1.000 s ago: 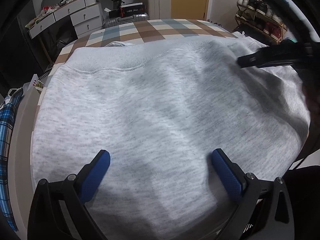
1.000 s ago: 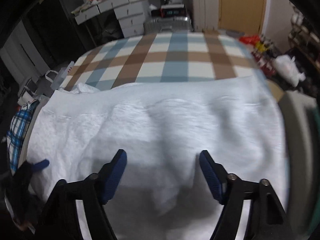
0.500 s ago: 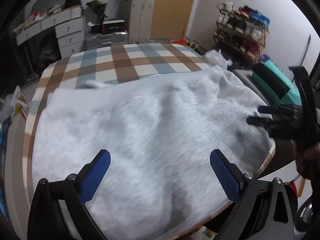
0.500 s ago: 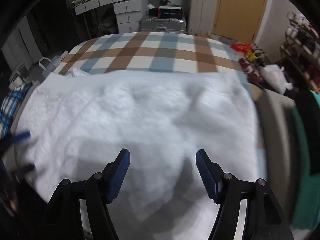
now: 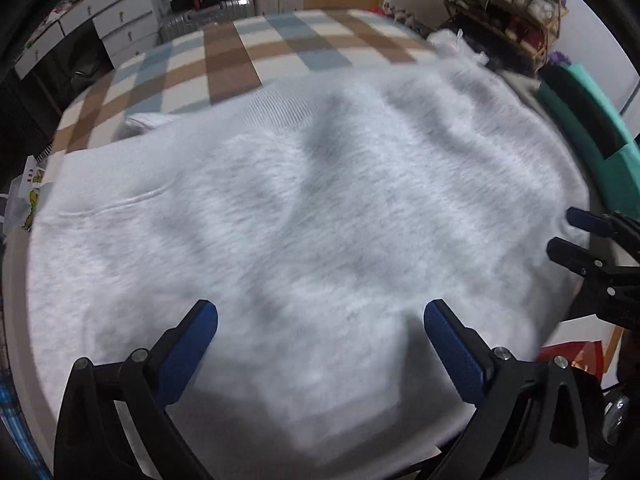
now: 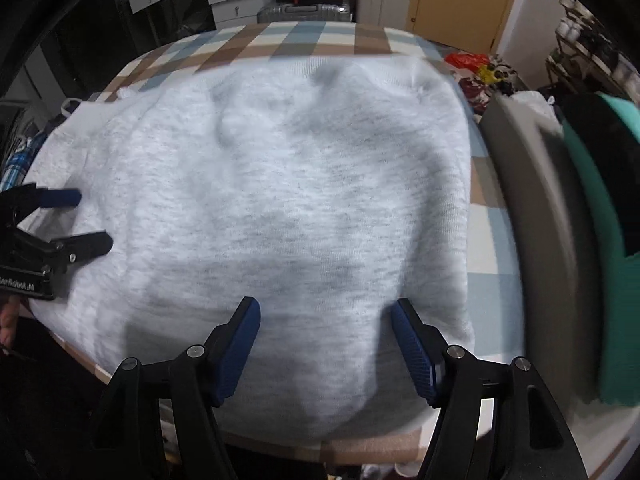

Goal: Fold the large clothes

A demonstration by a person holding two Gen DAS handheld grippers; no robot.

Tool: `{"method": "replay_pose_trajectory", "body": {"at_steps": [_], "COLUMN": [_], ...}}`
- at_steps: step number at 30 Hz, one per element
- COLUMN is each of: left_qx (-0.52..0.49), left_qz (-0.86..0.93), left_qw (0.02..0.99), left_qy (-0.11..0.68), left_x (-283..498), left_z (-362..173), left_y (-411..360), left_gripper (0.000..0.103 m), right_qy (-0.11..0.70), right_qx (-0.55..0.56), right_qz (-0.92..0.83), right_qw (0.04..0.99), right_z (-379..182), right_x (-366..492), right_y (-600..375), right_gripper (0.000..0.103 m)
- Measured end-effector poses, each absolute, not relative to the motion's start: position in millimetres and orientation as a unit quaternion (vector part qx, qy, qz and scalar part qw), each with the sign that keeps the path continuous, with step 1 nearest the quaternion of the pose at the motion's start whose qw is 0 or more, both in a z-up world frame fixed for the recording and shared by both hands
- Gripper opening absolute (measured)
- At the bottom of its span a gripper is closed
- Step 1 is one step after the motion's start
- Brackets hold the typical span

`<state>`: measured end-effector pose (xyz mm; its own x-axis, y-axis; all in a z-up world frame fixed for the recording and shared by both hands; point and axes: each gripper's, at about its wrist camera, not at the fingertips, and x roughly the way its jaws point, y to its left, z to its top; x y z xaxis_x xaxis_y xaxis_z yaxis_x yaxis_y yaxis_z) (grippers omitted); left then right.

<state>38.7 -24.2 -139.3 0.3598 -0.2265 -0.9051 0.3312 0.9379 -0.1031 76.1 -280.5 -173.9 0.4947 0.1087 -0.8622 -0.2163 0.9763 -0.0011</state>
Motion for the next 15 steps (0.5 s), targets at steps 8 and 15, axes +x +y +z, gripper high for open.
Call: {"method": "replay_pose_trajectory", "body": {"at_steps": [8, 15], "left_qx": [0.072, 0.016], "left_qz": [-0.085, -0.120], "left_qw": [0.836, 0.828], "left_qy": [0.538, 0.548], "left_x": [7, 24], "left_z": [-155, -135], "left_y": [43, 79], "left_gripper": [0.101, 0.096], "right_qy": [0.496, 0.525], "right_qx": [-0.012, 0.001], "right_qz": [0.193, 0.174], "right_qw": [0.846, 0.833], "right_z": [-176, -187], "right_x": [68, 76], "right_y": [-225, -223], "right_gripper": [0.068, 0.070]}}
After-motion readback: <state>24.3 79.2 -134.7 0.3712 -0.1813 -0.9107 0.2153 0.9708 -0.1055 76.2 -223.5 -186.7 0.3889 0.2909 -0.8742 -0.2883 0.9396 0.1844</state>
